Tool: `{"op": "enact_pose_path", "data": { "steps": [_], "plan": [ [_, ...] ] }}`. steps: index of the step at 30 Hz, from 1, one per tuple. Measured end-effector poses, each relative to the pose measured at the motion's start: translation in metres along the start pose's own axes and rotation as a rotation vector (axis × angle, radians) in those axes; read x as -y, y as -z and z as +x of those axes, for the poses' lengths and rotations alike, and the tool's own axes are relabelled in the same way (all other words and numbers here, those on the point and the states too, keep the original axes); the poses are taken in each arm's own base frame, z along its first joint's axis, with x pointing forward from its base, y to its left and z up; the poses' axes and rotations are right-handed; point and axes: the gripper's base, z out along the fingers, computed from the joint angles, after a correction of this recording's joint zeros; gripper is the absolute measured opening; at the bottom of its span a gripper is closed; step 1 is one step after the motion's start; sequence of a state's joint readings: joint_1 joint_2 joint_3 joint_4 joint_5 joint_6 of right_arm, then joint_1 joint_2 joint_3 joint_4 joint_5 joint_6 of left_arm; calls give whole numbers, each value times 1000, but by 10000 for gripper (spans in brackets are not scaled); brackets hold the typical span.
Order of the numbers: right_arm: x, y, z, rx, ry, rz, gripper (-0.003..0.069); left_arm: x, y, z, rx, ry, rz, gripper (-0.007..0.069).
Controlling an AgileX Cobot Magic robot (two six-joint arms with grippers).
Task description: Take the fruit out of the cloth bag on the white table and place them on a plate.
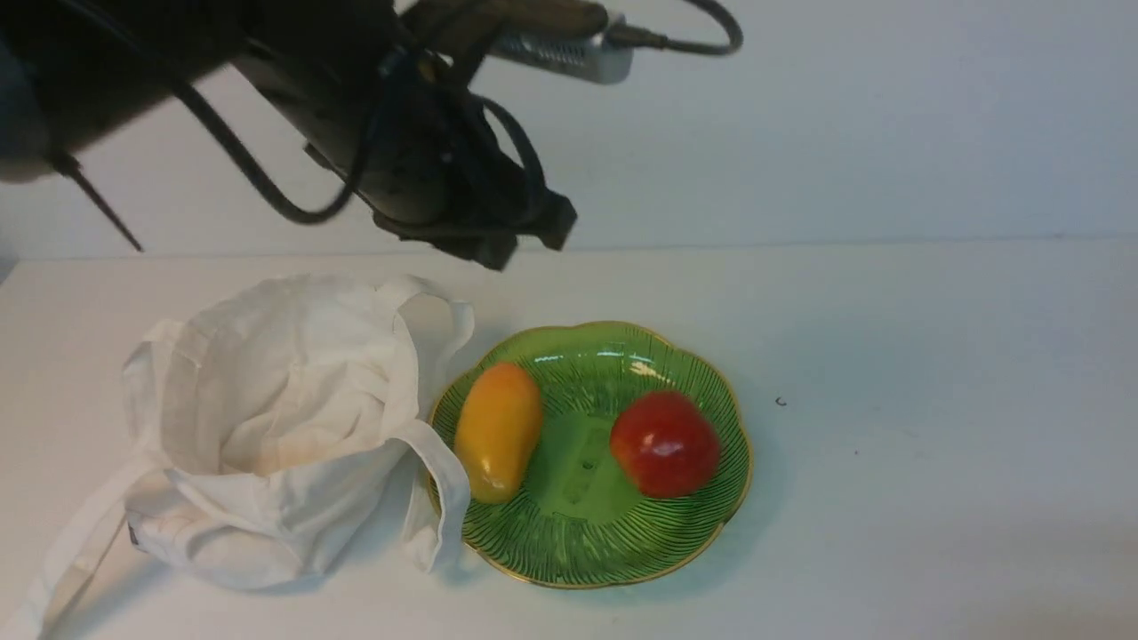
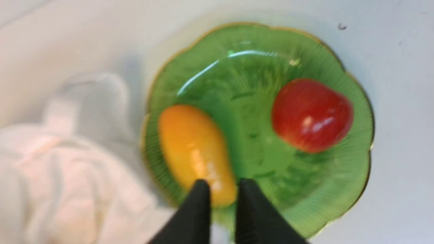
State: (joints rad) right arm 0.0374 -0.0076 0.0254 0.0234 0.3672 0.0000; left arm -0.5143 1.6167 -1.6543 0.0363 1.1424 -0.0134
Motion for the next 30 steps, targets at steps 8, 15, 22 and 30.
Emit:
{"op": "enact_pose_path", "data": {
  "steps": [8, 15, 22, 30],
  "plan": [
    [0, 0, 0, 0, 0, 0, -14, -9, 75, 33, 61, 2, -74, -8],
    [0, 0, 0, 0, 0, 0, -14, -11, 123, 112, 168, 98, -74, -8],
    [0, 0, 0, 0, 0, 0, -14, -8, 101, 201, 428, 117, -30, -8],
    [0, 0, 0, 0, 0, 0, -14, -2, 62, 266, 785, 115, 30, -8]
  ]
}}
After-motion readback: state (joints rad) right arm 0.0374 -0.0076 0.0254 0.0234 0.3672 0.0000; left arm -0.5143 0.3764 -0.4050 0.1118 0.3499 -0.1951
